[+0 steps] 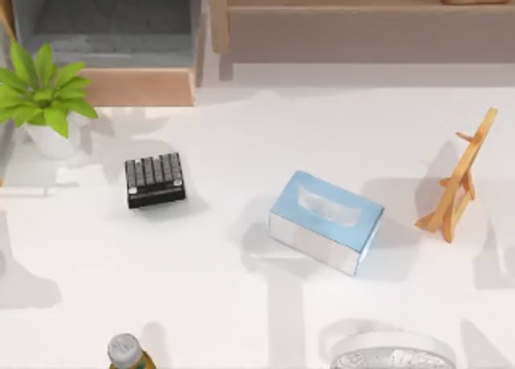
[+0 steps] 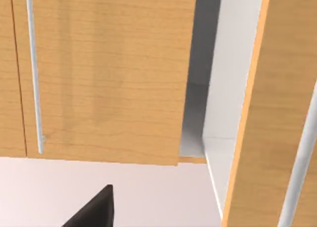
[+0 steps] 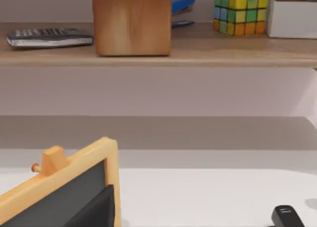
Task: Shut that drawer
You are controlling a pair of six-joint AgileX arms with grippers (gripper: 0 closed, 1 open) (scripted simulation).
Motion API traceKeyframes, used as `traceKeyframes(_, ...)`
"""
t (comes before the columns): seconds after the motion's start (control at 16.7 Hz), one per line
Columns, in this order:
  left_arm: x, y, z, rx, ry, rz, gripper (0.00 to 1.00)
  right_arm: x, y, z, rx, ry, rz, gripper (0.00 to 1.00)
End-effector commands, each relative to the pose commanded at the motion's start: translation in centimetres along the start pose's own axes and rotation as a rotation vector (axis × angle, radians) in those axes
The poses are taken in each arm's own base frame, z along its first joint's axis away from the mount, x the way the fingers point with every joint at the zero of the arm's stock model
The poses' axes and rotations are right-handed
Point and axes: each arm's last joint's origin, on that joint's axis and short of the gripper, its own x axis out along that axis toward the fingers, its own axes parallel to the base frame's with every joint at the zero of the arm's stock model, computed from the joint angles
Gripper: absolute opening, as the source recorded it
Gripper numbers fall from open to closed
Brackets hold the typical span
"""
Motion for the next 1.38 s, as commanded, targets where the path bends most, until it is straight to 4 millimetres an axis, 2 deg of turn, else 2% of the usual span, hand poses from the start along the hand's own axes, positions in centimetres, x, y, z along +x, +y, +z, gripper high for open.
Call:
traceKeyframes(0.18,0.1,-0.7,-0.9,0.065,-0.024,0.006,1.00,0.0,0.0,0.0,0.000,0.000,0.000,1.00)
traceKeyframes(0.48,0.2,-0.7,-0.8,0.063,-0.026,0.005,1.00,0.0,0.0,0.0,0.000,0.000,0.000,1.00)
traceKeyframes(0.78,2.5,-0.7,-0.9,0.065,-0.024,0.006,1.00,0.0,0.0,0.0,0.000,0.000,0.000,1.00)
traceKeyframes(1.02,2.6,-0.7,-0.9,0.065,-0.024,0.006,1.00,0.0,0.0,0.0,0.000,0.000,0.000,1.00)
traceKeyframes(1.38,2.6,-0.7,-0.9,0.065,-0.024,0.006,0.55,0.0,0.0,0.0,0.000,0.000,0.000,1.00)
